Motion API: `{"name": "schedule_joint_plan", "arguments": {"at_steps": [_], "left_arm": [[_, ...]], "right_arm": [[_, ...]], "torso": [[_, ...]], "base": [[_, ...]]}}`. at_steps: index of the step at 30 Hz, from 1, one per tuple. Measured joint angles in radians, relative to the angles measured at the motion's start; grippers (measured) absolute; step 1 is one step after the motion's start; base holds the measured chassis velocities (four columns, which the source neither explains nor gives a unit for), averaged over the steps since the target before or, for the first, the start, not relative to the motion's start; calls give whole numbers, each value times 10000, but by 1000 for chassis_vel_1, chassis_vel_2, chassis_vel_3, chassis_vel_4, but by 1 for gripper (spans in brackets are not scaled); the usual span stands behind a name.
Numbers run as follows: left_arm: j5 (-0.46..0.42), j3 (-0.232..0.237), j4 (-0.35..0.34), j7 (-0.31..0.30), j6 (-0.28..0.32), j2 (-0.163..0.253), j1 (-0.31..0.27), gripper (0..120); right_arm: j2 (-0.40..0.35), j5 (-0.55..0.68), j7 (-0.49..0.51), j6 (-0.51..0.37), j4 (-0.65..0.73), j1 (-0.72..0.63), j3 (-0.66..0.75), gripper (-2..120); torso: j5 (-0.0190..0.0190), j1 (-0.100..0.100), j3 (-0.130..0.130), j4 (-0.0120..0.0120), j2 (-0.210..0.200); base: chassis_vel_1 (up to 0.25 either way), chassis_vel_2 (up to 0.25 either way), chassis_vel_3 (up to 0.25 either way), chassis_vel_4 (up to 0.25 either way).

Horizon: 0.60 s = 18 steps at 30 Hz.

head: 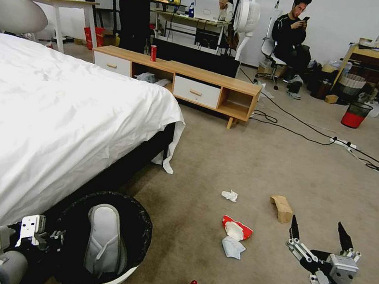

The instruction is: Pick up the trash bin and place the garbage on the floor into it.

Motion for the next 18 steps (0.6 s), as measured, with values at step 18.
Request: {"name": "schedule_joint_plan", "arguments": {"at_steps": [18], "left_arm": [[89, 4, 17, 47, -1, -36, 42, 2]], "right_arm": [[-3078, 2985, 1696, -5290, 1307, -1631, 267, 100]], "torso": [[1, 0, 0, 1, 0]], "base": [[0, 0, 0, 0]]}}
